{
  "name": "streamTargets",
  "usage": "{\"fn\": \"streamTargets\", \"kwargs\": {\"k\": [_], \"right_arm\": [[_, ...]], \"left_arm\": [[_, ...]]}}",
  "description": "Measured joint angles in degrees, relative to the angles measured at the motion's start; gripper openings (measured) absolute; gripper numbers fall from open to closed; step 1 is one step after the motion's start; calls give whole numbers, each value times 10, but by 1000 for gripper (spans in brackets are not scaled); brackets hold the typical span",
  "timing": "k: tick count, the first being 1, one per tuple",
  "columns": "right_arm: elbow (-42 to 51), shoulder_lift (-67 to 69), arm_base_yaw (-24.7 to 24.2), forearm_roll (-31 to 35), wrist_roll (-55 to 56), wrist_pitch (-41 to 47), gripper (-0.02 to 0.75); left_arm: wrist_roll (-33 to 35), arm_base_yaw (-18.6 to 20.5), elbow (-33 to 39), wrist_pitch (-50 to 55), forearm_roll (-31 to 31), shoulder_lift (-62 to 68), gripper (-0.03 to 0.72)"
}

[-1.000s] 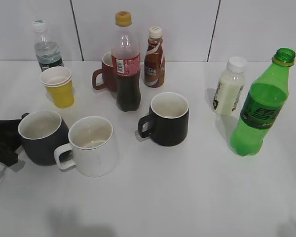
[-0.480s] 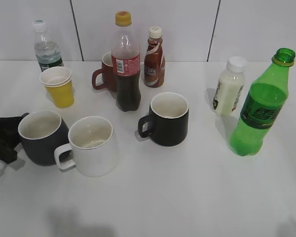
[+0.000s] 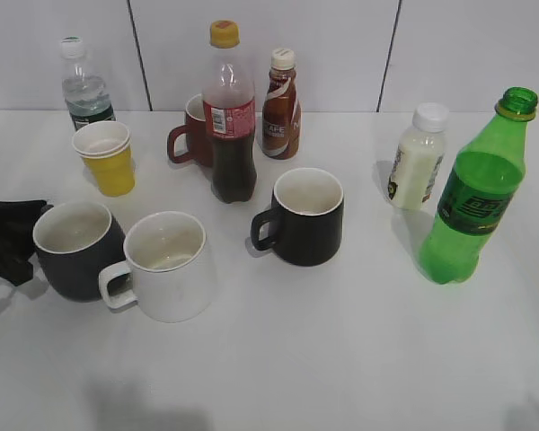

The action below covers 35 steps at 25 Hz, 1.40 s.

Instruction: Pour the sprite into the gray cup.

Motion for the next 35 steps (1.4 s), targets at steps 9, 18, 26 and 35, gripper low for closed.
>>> {"fn": "streamTargets", "kwargs": {"k": [9, 18, 26, 35], "right_arm": [[0, 0, 0, 0, 0, 0, 502], [0, 0, 0, 0, 0, 0, 503], [0, 0, 0, 0, 0, 0, 503], [-7, 58, 0, 97, -17, -126, 488]], "left_arm": [[-7, -35, -21, -2, -5, 34, 299], [-7, -63, -39, 0, -16, 34, 57], [-9, -67, -1, 27, -128, -30, 57], [-13, -89, 91, 56, -247, -225, 57]]}}
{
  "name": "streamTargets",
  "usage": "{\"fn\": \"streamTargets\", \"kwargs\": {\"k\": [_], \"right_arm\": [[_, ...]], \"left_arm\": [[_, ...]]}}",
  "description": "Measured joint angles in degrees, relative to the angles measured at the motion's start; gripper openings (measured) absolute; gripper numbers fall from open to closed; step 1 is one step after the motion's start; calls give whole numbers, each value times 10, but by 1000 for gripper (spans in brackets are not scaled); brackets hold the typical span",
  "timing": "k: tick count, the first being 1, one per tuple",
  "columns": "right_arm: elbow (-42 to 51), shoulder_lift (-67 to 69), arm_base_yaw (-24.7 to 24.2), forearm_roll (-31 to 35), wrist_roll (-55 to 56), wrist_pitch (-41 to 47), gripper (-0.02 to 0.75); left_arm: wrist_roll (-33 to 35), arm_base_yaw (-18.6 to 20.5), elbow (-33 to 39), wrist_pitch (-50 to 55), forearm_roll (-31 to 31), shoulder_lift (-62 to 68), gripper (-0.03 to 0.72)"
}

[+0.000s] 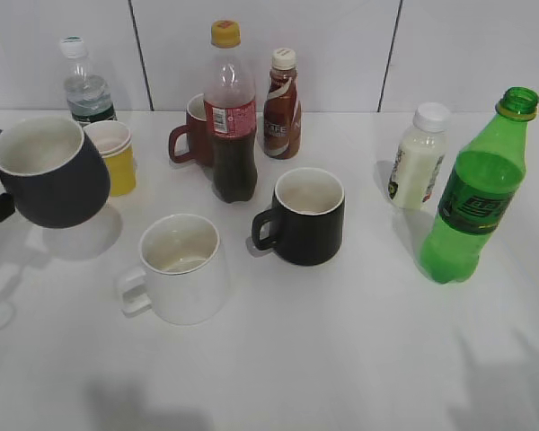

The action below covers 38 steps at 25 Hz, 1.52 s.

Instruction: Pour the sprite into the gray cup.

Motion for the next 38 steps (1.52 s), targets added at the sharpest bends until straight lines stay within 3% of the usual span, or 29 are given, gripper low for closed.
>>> {"fn": "streamTargets", "kwargs": {"k": [7, 11, 16, 21, 23, 28, 33, 38], "right_arm": [[98, 261, 0, 183, -153, -400, 468], [115, 392, 2, 201, -168, -470, 466], [116, 474, 43, 166, -171, -488, 486], [116, 554, 92, 159, -171, -526, 622], [116, 591, 95, 158, -171, -558, 643], [112, 682, 97, 140, -138, -678, 650], [88, 771, 97, -9, -10, -734, 650], [85, 863, 97, 3, 13, -879, 635]], "left_arm": [[-1, -90, 8, 142, -70, -121, 57], [-1, -137, 8, 151, -80, -146, 57], [-1, -173, 8, 155, -81, -148, 57], [-1, -178, 10, 155, -82, -148, 57], [-1, -178, 11, 154, -83, -148, 57], [-1, -178, 12, 154, -84, -148, 57], [-1, -178, 12, 154, -84, -148, 57], [-1, -178, 12, 149, -84, -148, 57]]}}
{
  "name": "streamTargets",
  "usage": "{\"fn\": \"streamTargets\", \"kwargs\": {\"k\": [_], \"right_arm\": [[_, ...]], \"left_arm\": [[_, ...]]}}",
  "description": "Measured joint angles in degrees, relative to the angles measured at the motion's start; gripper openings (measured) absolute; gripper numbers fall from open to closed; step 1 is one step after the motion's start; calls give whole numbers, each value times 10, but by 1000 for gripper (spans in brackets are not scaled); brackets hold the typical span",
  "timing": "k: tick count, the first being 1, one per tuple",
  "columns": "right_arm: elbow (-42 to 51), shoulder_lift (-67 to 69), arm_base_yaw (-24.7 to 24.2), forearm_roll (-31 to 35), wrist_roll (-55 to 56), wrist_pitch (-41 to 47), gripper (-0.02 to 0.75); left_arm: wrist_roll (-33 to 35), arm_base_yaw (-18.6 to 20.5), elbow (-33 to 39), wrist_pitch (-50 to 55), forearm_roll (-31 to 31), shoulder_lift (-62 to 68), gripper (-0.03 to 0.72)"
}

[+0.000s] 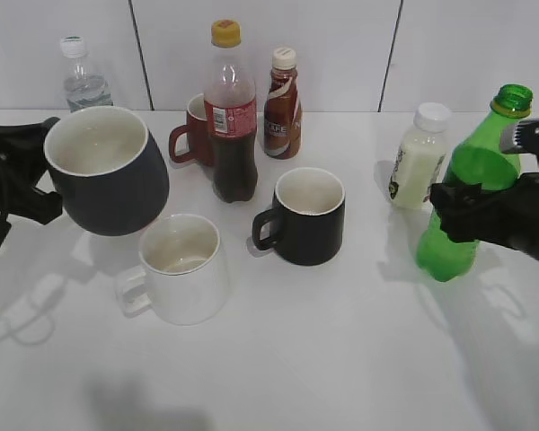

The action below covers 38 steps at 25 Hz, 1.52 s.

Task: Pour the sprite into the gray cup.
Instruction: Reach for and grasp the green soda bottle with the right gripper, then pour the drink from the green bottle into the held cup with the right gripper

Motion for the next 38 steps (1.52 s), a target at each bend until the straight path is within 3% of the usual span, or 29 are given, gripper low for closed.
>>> {"fn": "streamTargets", "kwargs": {"k": [2, 4, 5, 9, 13, 17, 20, 22, 26, 38], "right_arm": [[-4, 40, 0, 1, 3, -43, 579], [-9, 75, 0, 1, 0, -94, 423], [-10, 84, 0, 2, 0, -114, 407], [-10, 74, 0, -11, -6, -106, 407], [-17, -3, 24, 5, -105, 36, 407], [-68, -91, 86, 103, -301, 180, 407], [-109, -121, 129, 183, -451, 218, 407], [-132, -127, 155, 243, -569, 225, 407], [-156, -127, 192, 304, -740, 221, 407], [-159, -127, 211, 315, -969, 106, 407]], "left_arm": [[0, 0, 0, -1, 0, 0, 57], [-6, 0, 0, -2, 3, 0, 57], [-12, 0, 0, -2, 4, 0, 57], [-29, -8, -1, 20, 9, -10, 57], [-33, -63, -28, 116, 5, -42, 57], [-34, -150, -79, 236, -3, -56, 57], [-34, -207, -116, 314, -31, -56, 57], [-34, -235, -135, 343, -42, -56, 57], [-35, -269, -158, 364, -46, -56, 57], [-35, -295, -186, 392, -71, -56, 57]]}}
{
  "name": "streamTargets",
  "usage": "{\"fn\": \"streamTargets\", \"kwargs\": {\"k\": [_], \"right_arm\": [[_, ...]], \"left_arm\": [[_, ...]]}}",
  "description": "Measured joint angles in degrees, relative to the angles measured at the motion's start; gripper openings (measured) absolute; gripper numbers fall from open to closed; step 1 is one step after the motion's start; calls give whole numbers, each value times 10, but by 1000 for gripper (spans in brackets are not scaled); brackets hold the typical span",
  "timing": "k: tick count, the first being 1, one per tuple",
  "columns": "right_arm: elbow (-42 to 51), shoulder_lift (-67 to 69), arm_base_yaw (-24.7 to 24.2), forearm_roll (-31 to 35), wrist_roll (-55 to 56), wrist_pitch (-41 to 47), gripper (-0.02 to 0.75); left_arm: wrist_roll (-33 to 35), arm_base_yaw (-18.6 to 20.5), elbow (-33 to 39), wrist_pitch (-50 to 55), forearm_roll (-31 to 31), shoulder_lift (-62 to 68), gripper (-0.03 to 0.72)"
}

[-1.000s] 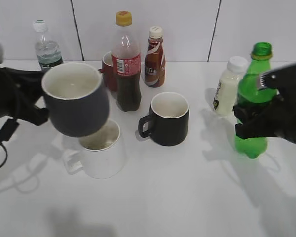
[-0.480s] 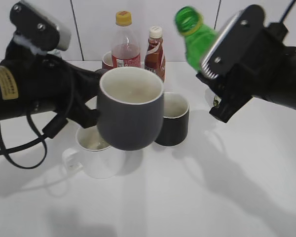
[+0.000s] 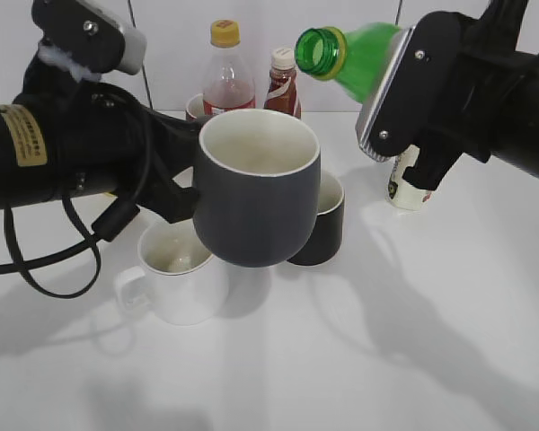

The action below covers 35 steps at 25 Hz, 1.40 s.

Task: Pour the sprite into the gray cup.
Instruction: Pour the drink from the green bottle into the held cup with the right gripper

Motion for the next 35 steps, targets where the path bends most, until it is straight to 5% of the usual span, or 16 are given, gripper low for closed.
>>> {"fn": "streamTargets", "kwargs": {"k": [14, 35], "right_arm": [[0, 0, 0, 0, -96, -33, 407], [0, 0, 0, -19, -141, -70, 407]], "left_arm": [[0, -37, -11, 13, -5, 37, 57], [-1, -40, -36, 27, -7, 43, 57]]}}
